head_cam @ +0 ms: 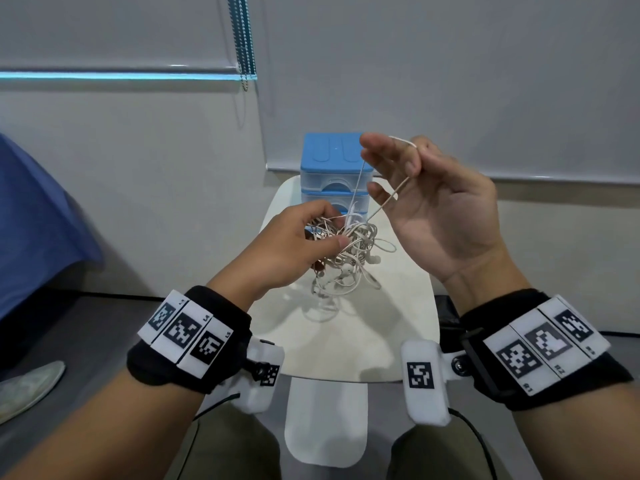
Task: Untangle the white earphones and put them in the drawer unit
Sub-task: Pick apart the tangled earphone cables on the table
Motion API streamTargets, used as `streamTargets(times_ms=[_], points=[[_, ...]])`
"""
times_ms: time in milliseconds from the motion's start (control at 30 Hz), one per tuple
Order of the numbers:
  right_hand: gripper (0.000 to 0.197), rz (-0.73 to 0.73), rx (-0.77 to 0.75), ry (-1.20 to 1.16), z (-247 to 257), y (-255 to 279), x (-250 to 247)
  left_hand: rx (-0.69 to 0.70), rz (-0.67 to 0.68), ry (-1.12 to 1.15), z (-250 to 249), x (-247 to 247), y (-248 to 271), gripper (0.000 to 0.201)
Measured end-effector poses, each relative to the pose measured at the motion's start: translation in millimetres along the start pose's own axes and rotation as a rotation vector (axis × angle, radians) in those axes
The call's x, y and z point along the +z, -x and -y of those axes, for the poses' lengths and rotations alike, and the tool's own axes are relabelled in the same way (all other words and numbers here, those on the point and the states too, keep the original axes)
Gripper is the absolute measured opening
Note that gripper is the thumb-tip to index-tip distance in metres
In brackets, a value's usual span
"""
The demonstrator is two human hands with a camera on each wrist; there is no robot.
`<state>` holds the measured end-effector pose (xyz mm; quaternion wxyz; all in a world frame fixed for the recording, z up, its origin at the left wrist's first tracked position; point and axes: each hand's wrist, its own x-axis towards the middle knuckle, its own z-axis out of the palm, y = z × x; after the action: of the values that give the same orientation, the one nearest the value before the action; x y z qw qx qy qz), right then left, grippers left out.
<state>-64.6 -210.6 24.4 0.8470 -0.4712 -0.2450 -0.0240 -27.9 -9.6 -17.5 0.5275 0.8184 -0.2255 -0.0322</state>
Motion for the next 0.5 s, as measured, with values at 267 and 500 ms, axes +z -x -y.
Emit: streamTargets(times_ms=[267,500], points=[[0.022,-0.037,-0.060,-0.037,14,-13,4,-0.076,0.059,0.009,-1,0,0,0.012],[0.029,-0.597,0.038,0.700,7,-24,-19,-0.132,0.175,0.037,-7,-14,4,0.038]])
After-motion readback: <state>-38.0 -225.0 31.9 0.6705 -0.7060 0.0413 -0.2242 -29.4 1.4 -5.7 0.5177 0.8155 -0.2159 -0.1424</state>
